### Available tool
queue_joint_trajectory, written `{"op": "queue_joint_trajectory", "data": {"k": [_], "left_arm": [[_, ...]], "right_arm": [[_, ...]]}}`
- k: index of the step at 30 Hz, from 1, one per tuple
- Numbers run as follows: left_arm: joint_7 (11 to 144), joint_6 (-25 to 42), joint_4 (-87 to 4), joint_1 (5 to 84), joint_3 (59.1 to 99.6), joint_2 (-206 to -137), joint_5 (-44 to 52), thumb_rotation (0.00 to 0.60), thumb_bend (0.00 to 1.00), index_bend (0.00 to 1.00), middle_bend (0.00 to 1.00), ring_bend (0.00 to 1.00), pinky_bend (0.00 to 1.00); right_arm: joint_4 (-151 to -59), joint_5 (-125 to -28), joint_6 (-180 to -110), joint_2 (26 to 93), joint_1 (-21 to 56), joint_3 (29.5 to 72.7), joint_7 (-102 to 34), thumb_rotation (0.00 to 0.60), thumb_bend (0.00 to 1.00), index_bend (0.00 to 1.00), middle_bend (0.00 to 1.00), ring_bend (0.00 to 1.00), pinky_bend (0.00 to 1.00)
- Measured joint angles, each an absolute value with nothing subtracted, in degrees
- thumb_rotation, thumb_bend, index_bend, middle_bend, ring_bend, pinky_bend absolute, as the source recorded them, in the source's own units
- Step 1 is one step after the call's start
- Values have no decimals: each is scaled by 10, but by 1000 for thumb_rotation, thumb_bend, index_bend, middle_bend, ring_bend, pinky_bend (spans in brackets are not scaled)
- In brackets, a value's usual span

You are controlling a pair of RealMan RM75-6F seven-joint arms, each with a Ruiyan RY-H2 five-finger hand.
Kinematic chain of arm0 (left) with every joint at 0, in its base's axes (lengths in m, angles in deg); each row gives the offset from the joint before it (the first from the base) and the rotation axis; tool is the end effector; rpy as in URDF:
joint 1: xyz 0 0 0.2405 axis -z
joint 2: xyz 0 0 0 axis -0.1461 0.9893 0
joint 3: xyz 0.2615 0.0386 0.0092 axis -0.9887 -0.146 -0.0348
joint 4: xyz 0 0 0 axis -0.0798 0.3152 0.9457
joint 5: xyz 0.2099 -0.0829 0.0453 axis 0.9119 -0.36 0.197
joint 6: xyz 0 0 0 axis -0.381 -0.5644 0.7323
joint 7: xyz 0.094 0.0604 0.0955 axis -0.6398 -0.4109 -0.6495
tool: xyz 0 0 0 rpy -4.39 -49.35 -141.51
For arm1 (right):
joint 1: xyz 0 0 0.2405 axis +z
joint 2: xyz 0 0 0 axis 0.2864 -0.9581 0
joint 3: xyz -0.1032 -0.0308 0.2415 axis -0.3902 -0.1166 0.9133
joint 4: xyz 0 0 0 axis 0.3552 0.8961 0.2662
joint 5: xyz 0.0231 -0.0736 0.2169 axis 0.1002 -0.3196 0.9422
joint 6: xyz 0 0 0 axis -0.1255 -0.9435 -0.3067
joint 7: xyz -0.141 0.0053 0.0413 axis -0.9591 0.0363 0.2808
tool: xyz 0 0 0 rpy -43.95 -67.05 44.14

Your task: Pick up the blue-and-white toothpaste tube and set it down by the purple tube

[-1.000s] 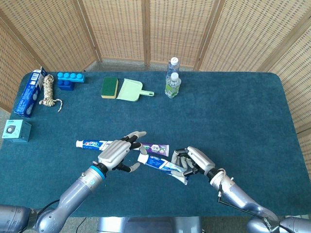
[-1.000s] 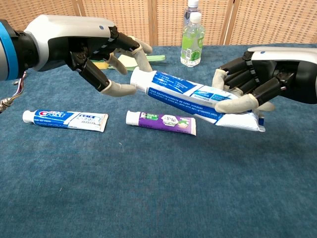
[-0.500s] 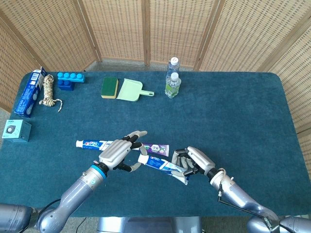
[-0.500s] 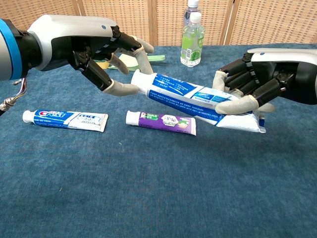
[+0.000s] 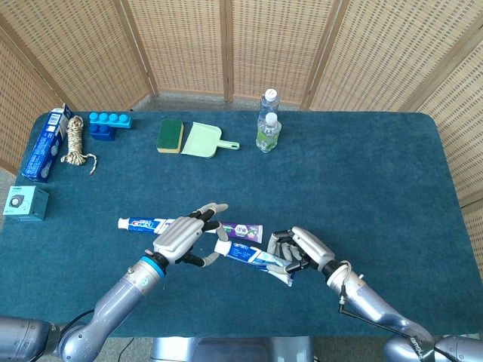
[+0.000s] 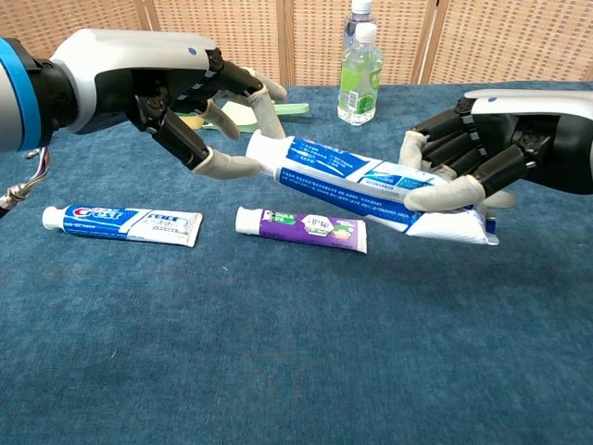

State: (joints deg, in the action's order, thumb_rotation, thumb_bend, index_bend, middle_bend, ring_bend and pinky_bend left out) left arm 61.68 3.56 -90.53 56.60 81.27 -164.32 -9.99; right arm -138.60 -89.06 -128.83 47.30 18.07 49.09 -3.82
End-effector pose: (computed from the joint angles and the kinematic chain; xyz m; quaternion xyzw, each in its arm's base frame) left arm -0.0519 0.2751 0.0066 -0.6961 -0.5381 -0.4097 0.2408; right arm -0.1421 -0.2817 0.0143 0.5746 -0.6720 0.4465 0.1377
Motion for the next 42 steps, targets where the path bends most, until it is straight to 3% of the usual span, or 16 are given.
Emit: {"op": "queue_joint_trajectory", "data": {"k": [21, 42], "left_arm": [[613, 47, -915, 559, 804, -1634, -86, 600, 329, 594, 116, 26, 190], [601, 71, -921, 544, 790, -1634, -45, 600, 329, 543, 57, 0, 185]], "right_arm": [[-1370, -854, -1276, 477, 184, 501, -43, 600, 521, 962, 735, 745, 906], [-1364, -789, -1262, 479, 186, 530, -28, 600, 524, 957, 732, 747, 906]]}}
